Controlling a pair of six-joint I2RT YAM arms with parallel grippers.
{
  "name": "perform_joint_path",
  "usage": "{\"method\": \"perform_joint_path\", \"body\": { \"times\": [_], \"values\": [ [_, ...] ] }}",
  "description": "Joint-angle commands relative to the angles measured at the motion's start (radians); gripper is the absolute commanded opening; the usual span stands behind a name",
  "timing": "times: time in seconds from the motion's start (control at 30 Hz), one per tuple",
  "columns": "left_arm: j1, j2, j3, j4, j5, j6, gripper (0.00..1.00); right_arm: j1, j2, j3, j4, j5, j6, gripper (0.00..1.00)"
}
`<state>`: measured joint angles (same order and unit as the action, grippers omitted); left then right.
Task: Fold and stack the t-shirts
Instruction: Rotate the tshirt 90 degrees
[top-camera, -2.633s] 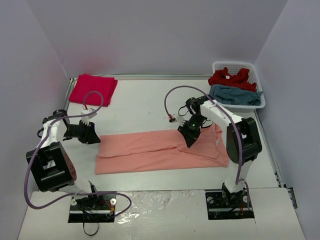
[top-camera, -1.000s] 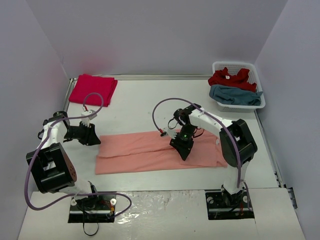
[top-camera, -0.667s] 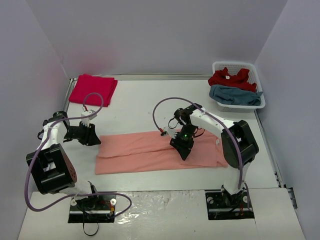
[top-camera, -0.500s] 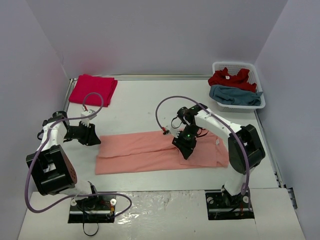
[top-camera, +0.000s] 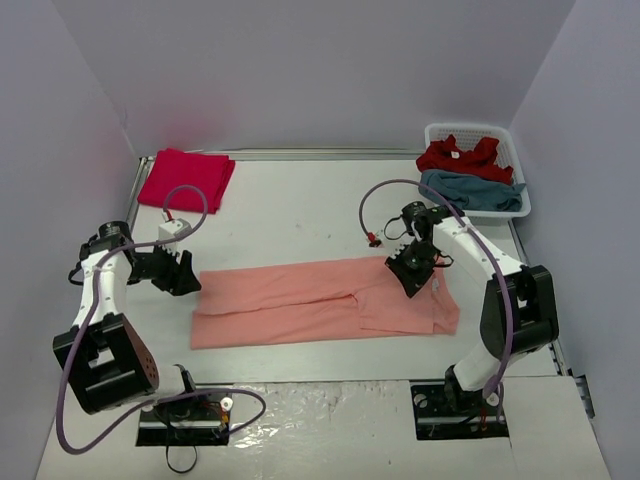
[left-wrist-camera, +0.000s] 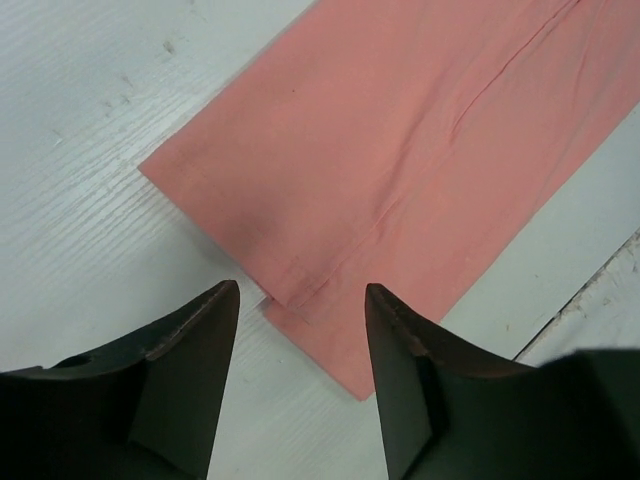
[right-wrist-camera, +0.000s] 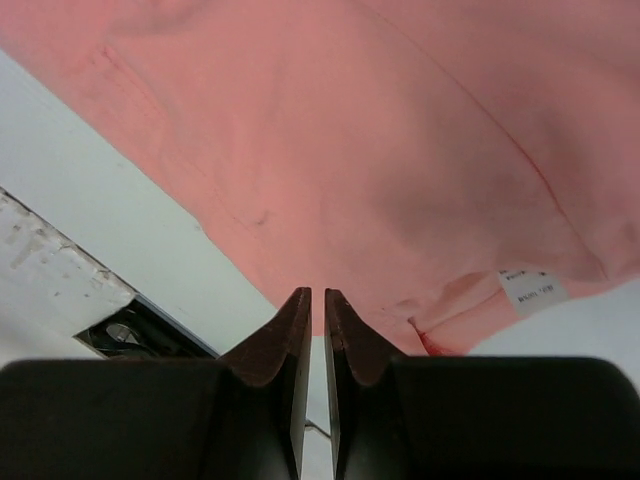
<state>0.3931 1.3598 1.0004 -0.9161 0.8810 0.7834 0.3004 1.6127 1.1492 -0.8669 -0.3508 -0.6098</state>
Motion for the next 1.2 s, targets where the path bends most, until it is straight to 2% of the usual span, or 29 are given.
{"method": "perform_joint_path", "body": {
  "times": [0.0,0.03,0.07,0.13,0.17,0.2,0.3,0.37,0.57,0.93,1.13,1.17],
  "values": [
    [0.006,-0.079,0.012,-0.047,-0.008,0.017,0.54,-0.003,-0.066,-0.012,-0.02,0.075,0.004,0.08],
    [0.006,-0.099,0.01,-0.047,-0.017,0.013,0.56,-0.007,-0.077,-0.017,-0.018,0.09,0.004,0.05],
    [0.007,-0.108,0.01,-0.047,-0.019,0.013,0.62,-0.009,-0.08,-0.025,-0.015,0.101,0.004,0.03],
    [0.006,-0.134,0.009,-0.046,-0.027,0.005,0.64,-0.017,-0.085,-0.037,-0.004,0.119,0.002,0.0],
    [0.006,-0.143,0.003,-0.04,-0.033,0.002,0.66,-0.018,-0.083,-0.043,-0.001,0.137,0.001,0.0],
    [0.006,-0.149,0.0,-0.035,-0.036,-0.006,0.76,-0.021,-0.079,-0.055,0.009,0.144,0.001,0.0],
    [0.006,-0.198,-0.025,0.0,-0.048,-0.03,0.78,-0.035,-0.06,-0.072,0.035,0.161,-0.008,0.0],
    [0.006,-0.223,-0.04,0.029,-0.057,-0.053,0.87,-0.052,-0.044,-0.074,0.049,0.159,-0.016,0.0],
    [0.006,-0.306,-0.097,0.083,-0.085,-0.079,0.92,-0.087,0.074,-0.048,0.062,0.15,-0.034,0.0],
    [0.006,-0.323,-0.109,0.088,-0.1,-0.076,0.97,-0.124,0.325,0.082,0.083,0.134,-0.039,0.0],
    [0.006,-0.353,-0.111,0.108,-0.12,-0.11,0.96,-0.124,0.536,0.286,0.072,0.116,-0.015,0.0],
    [0.006,-0.35,-0.114,0.114,-0.122,-0.11,0.96,-0.124,0.561,0.361,0.071,0.115,-0.008,0.0]
  ]
}}
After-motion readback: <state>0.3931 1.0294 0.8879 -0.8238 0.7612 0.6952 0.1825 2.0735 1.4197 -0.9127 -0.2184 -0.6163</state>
